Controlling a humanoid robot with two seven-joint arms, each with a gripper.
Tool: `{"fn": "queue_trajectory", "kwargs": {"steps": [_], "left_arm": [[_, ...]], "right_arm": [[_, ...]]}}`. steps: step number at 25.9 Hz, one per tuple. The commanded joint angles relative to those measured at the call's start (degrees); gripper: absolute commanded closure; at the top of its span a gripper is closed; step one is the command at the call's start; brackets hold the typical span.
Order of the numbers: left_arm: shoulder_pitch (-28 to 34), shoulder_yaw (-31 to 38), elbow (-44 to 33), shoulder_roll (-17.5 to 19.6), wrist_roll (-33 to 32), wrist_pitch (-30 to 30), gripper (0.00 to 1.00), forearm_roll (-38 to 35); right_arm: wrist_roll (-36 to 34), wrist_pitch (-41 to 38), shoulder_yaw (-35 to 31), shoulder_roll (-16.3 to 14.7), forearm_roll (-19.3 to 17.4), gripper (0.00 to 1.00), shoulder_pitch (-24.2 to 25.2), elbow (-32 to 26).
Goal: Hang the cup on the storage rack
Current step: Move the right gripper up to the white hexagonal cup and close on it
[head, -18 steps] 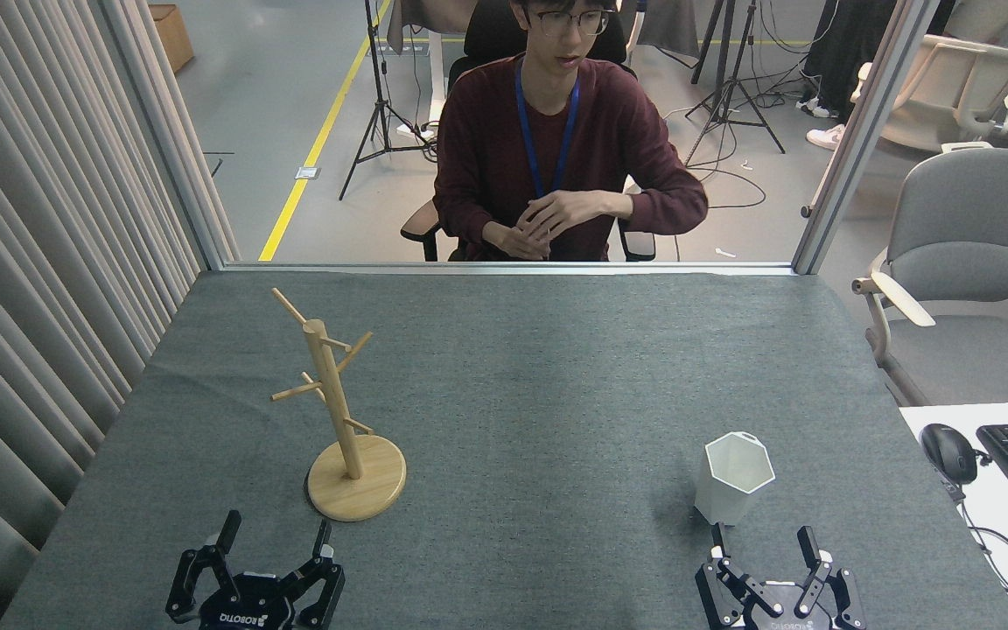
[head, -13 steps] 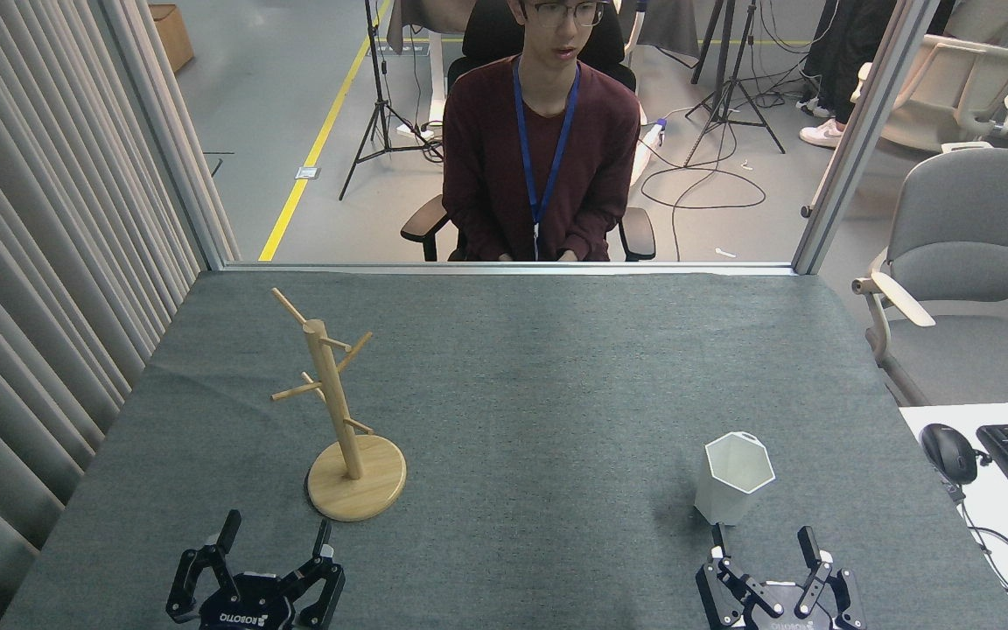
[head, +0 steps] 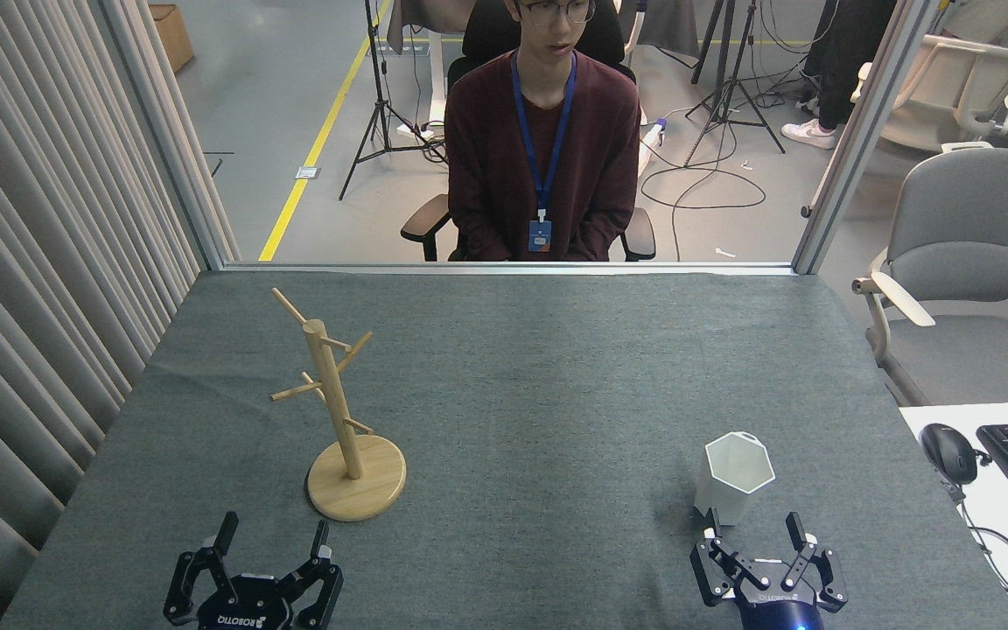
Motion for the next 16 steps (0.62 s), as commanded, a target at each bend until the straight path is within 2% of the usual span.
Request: {"fn": "queue_trajectory", "kwargs": {"steps": [1,9,16], "left_arm": [[0.1,0.2,0.0,0.0,0.1,0.0,0.01,0.0],[0.1,0.2,0.0,0.0,0.2,0.0,0.01,0.0],[0.1,0.2,0.0,0.0,0.2,0.0,0.01,0.0]], "right_arm": [[0.0,0.0,0.0,-0.3,-0.1,0.02,-1.7,2.1],[0.0,-0.3,0.1,-0.4,-0.4,0.02,-6.7,8.4],[0.0,-0.3,0.3,-0.3,-0.4,0.02,-8.4,9.6]]}}
